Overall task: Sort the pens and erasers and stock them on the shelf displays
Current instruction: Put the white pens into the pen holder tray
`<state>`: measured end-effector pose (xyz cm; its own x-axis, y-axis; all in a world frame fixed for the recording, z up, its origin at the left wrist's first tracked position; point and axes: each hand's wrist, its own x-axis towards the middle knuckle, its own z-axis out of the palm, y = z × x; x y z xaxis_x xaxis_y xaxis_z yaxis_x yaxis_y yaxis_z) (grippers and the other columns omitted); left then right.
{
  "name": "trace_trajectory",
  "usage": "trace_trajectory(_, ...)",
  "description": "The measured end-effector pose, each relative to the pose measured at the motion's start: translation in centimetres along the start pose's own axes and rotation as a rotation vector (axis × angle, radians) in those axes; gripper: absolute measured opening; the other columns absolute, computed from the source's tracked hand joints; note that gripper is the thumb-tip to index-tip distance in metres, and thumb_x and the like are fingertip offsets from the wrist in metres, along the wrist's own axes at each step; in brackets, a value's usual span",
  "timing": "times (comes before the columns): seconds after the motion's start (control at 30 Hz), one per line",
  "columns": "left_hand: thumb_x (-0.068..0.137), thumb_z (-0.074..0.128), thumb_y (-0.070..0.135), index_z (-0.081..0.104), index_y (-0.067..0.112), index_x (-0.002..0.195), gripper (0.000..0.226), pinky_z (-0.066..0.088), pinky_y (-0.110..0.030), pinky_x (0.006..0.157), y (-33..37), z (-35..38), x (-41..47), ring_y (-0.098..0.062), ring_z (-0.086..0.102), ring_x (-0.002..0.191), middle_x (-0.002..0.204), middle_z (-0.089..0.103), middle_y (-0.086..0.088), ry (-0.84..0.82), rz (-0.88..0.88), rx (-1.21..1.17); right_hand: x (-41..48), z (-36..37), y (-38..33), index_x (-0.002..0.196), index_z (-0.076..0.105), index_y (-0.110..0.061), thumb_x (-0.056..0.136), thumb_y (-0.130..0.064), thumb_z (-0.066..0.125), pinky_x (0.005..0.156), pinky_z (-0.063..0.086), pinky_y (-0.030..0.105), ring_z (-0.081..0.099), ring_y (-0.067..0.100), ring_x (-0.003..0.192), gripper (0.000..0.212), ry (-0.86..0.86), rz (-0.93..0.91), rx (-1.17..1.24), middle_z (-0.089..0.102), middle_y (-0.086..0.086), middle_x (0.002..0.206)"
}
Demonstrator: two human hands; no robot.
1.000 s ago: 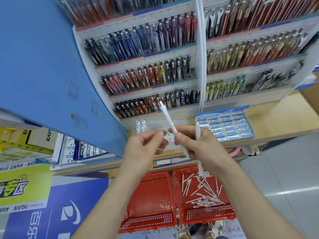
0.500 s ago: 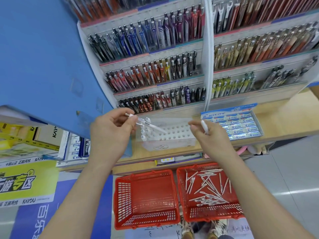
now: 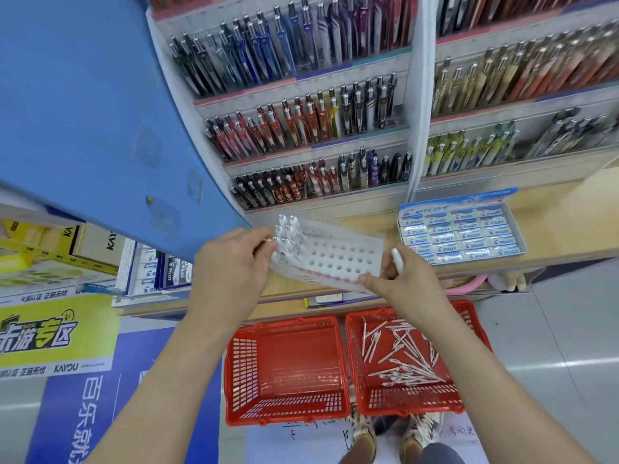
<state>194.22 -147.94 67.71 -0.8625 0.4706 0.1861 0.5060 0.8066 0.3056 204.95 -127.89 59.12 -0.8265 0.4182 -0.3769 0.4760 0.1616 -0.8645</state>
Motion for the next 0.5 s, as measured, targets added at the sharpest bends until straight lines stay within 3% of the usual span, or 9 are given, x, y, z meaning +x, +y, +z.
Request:
trace_trajectory(0.17, 0.084, 0.059, 0.028, 0.071, 0.015, 0.085, 0.018, 0.047, -0.034, 0.058, 0.0, 1.5, 0.0, -0.026, 0.058, 0.064, 0.066, 0.06, -0.004, -0.068, -0.027, 0.002, 0.4, 0.3, 0.6, 0.083, 0.044, -0.019, 0.074, -0.025, 0.08, 0.06, 0.043, 0.033, 0.057, 0.023, 0.065, 0.037, -0.008, 0.061, 0.017, 0.059, 0.007, 0.072)
trace_trajectory(0.27, 0.087, 0.064, 0.024, 0.071, 0.017, 0.085, 0.01, 0.043, -0.032, 0.059, 0.0, 2.2, -0.2, -0.024, 0.058, 0.067, 0.067, 0.059, -0.001, -0.119, -0.052, 0.019, 0.5, 0.8, 1.1, 0.084, 0.046, -0.017, 0.076, -0.025, 0.077, 0.061, 0.047, 0.036, 0.064, 0.031, 0.07, 0.032, 0.004, 0.059, 0.015, 0.064, 0.012, 0.072)
trace_trajectory(0.5, 0.092, 0.057, 0.026, 0.07, 0.015, 0.093, 0.017, 0.049, -0.041, 0.07, -0.1, 3.0, 0.4, -0.031, 0.061, 0.08, 0.082, 0.067, -0.006, -0.146, -0.102, 0.071, 0.5, 1.1, 1.2, 0.08, 0.049, -0.015, 0.081, -0.022, 0.068, 0.056, 0.042, 0.029, 0.058, 0.022, 0.061, 0.021, 0.094, 0.025, -0.06, 0.066, 0.011, 0.069)
